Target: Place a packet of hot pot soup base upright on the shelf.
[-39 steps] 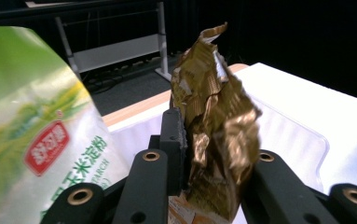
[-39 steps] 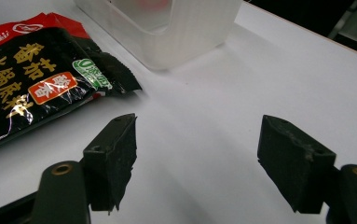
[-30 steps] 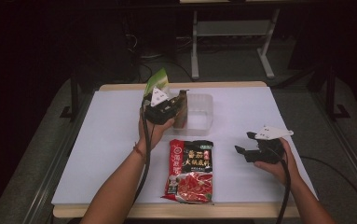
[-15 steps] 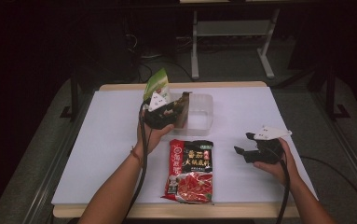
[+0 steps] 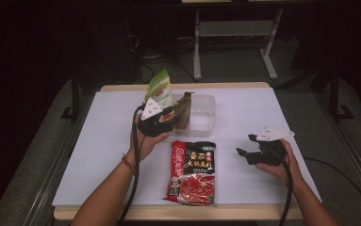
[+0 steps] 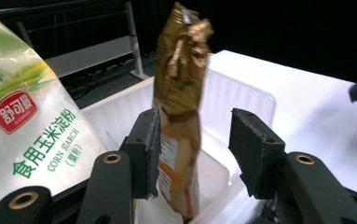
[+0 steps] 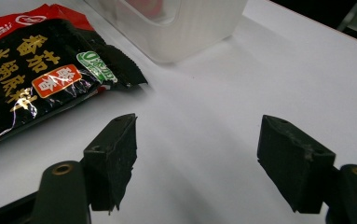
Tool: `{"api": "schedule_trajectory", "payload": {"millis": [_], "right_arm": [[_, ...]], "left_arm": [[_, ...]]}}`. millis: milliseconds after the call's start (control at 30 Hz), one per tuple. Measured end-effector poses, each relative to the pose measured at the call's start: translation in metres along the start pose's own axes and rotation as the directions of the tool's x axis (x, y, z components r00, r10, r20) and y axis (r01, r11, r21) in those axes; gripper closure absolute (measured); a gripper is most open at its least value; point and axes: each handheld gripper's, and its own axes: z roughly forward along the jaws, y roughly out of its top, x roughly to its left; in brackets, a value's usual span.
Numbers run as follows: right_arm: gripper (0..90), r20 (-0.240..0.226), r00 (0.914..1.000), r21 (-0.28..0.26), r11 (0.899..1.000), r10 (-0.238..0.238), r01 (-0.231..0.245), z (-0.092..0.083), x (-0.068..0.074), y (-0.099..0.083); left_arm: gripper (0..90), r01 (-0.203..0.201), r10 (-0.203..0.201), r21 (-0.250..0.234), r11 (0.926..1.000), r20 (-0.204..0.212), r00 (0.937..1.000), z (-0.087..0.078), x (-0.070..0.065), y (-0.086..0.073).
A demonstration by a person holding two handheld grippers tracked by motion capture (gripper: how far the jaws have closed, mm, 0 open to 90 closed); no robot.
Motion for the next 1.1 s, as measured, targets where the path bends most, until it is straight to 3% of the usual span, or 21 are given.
{"api": "schedule_trajectory", "payload": {"millis": [233,600,767,1100], "right_arm": [[27.8,-0.007,0.9999,-0.003,1.000,0.014,-0.014,0.001,0.000,0.000],[27.1,-0.027,0.9988,0.002,0.999,0.040,-0.040,0.003,0.002,0.000],[26.8,-0.047,0.9974,0.010,0.999,0.054,-0.053,0.009,0.006,0.002],[24.7,-0.115,0.9920,0.037,0.998,0.052,-0.048,0.025,0.020,0.014]], "left_arm": [[47.3,-0.056,0.056,0.016,0.9983,-0.003,0.9984,-0.017,-0.005,-0.004],[42.1,-0.100,0.097,0.047,0.9939,0.062,0.9933,-0.053,-0.016,-0.022],[38.2,-0.103,0.093,0.087,0.9909,0.108,0.9897,-0.065,-0.025,-0.035],[25.6,-0.091,0.053,0.173,0.9807,0.214,0.9754,-0.081,-0.046,-0.062]]}}
